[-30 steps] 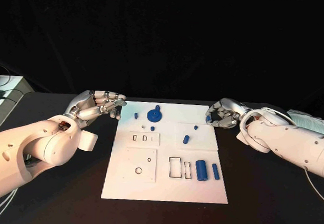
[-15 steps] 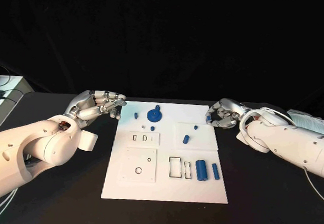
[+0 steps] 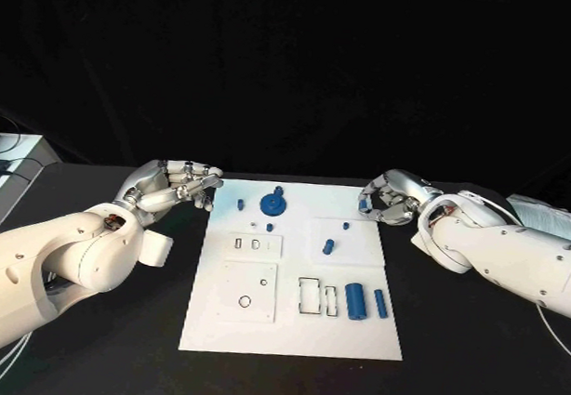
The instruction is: Assemble the parts on the task board
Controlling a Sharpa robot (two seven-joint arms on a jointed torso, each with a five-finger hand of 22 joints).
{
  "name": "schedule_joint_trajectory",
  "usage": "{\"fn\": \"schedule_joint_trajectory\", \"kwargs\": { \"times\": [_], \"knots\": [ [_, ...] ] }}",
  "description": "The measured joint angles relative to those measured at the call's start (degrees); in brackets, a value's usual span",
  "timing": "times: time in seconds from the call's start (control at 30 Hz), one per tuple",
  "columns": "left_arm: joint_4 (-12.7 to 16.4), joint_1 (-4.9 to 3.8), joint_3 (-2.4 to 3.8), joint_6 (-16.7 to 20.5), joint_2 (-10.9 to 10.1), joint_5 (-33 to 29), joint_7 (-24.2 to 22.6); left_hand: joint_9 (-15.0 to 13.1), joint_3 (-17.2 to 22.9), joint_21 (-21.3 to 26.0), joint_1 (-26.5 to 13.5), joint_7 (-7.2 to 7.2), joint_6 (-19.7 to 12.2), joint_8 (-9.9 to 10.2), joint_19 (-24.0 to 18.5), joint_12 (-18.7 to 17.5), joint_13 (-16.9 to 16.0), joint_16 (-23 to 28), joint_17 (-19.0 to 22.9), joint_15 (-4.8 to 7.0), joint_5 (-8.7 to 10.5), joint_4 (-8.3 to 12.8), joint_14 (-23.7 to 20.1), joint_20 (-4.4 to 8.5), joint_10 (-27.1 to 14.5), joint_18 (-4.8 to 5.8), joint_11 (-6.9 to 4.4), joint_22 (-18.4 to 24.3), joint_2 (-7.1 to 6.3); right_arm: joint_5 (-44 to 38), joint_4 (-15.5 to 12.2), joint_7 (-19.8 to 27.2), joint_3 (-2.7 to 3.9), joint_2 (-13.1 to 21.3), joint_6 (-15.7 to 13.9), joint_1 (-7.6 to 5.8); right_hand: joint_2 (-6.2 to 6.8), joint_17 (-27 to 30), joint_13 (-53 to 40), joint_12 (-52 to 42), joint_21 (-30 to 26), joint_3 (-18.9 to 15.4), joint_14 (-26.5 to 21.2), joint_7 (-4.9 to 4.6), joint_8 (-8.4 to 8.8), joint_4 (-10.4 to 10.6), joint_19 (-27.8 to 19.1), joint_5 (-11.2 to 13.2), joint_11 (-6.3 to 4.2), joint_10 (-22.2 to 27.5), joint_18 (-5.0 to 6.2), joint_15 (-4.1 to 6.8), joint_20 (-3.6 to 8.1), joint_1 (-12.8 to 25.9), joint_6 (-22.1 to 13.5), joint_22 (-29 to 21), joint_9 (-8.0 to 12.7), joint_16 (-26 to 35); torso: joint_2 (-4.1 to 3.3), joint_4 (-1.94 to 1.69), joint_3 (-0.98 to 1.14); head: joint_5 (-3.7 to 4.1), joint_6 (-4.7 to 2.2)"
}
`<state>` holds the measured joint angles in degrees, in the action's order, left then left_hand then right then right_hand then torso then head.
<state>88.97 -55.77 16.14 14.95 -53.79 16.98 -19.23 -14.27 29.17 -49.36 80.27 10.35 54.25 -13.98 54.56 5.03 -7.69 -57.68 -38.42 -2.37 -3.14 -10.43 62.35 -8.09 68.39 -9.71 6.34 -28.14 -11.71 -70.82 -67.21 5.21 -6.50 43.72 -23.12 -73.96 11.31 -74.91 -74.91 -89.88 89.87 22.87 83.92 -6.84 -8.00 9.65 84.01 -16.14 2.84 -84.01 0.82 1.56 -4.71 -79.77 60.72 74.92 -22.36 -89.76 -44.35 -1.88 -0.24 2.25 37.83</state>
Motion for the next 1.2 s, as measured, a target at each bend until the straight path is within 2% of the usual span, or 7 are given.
{"fn": "schedule_joint_trajectory", "kwargs": {
  "times": [0.2, 0.3, 0.53, 0.7, 0.87, 1.2],
  "knots": [
    [0.1, 0.00, 0.00, 0.0, -0.1, 0.0, 0.0, 0.0, 0.0, 0.0, 0.0, 0.00, 0.0, 0.0, 0.0, 0.0, 0.0, -0.2, 0.0, -0.14, 0.00, 0.0, 0.1, 0.00, 0.0, 0.00, 0.00, 0.0, 0.00, -0.7, -6.3, -2.9, 0.18, 0.5, -1.3, -1.49, 0.00, 0.0, 0.0, 0.0, 0.0, 0.2, 0.0, 0.09, -0.19, -0.2, 0.0, 0.5, 0.00, 0.0, 0.00, 0.00, 0.00, 0.0, 0.1, 0.0, -0.1, 0.0, 0.13, 0.10, -0.12, -0.09, -0.13],
    [0.2, 0.00, 0.00, 0.0, -0.2, 0.0, 0.0, 0.0, 0.0, -0.1, 0.0, 0.00, 0.0, 0.0, 0.0, 0.0, 0.0, -0.4, 0.0, -0.21, 0.00, 0.0, 0.2, 0.00, 0.0, 0.00, 0.00, -0.1, 0.00, -1.2, -8.9, -4.9, 0.19, 0.2, -1.6, -1.76, 0.00, 0.0, 0.0, 0.0, 0.0, 0.2, 0.0, 0.16, -0.22, -0.2, 0.0, 0.7, 0.00, 0.0, 0.00, 0.00, 0.00, 0.0, 0.2, 0.0, -0.1, 0.0, 0.20, 0.15, -0.19, -0.21, -0.19],
    [0.3, 0.00, 0.00, 0.0, -0.2, 0.0, 0.0, 0.0, 0.0, -0.2, 0.0, 0.00, 0.0, 0.0, 0.0, 0.0, 0.0, -0.4, 0.0, -0.21, 0.00, 0.0, 0.2, 0.00, 0.0, 0.00, 0.00, -0.1, 0.00, -2.6, -13.9, -10.0, -0.02, -3.3, -1.9, -1.89, 0.01, 0.0, 0.0, 0.0, 0.0, 0.3, 0.0, 0.11, -0.56, -0.3, 0.0, 0.8, 0.00, 0.0, 0.00, 0.00, -0.01, 0.0, 0.5, 0.0, -0.1, 0.0, 0.26, 0.10, -0.36, -0.73, -0.15],
    [0.3, 0.00, 0.00, 0.0, 0.0, 0.0, 0.1, 0.0, 0.0, -0.2, 0.0, 0.00, 0.0, 0.0, 0.0, 0.0, 0.0, -0.4, 0.0, -0.21, 0.00, 0.0, 0.2, 0.00, 0.0, 0.00, 0.00, -0.1, 0.00, -3.5, -15.2, -12.3, -0.26, -5.4, -1.9, -1.53, 0.01, 0.0, 0.0, 0.0, 0.0, 0.3, 0.0, 0.11, -0.56, -0.3, 0.0, 0.8, 0.00, 0.0, 0.00, -0.01, 0.00, 0.0, 0.5, 0.0, -0.2, 0.0, 0.26, 0.04, -0.41, -0.97, 0.02],
    [0.2, 0.00, -0.01, 0.0, 0.3, 0.0, 0.1, 0.0, 0.0, -0.2, 0.0, 0.00, 0.0, 0.0, 0.0, 0.0, 0.0, -0.4, 0.0, -0.21, 0.00, 0.0, 0.2, 0.00, 0.0, 0.00, 0.00, -0.1, 0.00, -4.8, -15.8, -14.9, -0.62, -7.9, -1.9, -0.29, 0.26, 0.0, 0.0, 0.0, 0.0, 0.3, 0.0, 0.11, -0.56, -0.3, 0.0, 0.8, 0.00, 0.0, 0.00, -0.01, -0.01, 0.2, 0.5, 0.0, -0.3, 0.0, 0.20, 0.07, -0.43, -1.44, 0.36],
    [0.1, 0.00, -0.01, 0.0, 0.5, 0.0, 0.1, 0.0, 0.0, -0.2, 0.0, 0.00, 0.0, 0.0, 0.0, 0.0, 0.0, -0.4, 0.0, -0.21, 0.00, 0.0, 0.2, 0.00, 0.0, 0.00, 0.00, -0.1, 0.00, -7.8, -15.7, -18.2, -0.94, -10.2, -1.5, 1.87, 0.86, 0.0, 0.0, 0.0, 0.0, 0.3, 0.0, 0.11, -0.56, -0.3, 0.0, 0.5, 0.00, 0.0, 0.00, -0.01, -0.01, 0.8, 0.5, 0.0, -0.3, 0.0, 0.14, 0.04, -0.32, -1.68, 1.08]
  ]
}}
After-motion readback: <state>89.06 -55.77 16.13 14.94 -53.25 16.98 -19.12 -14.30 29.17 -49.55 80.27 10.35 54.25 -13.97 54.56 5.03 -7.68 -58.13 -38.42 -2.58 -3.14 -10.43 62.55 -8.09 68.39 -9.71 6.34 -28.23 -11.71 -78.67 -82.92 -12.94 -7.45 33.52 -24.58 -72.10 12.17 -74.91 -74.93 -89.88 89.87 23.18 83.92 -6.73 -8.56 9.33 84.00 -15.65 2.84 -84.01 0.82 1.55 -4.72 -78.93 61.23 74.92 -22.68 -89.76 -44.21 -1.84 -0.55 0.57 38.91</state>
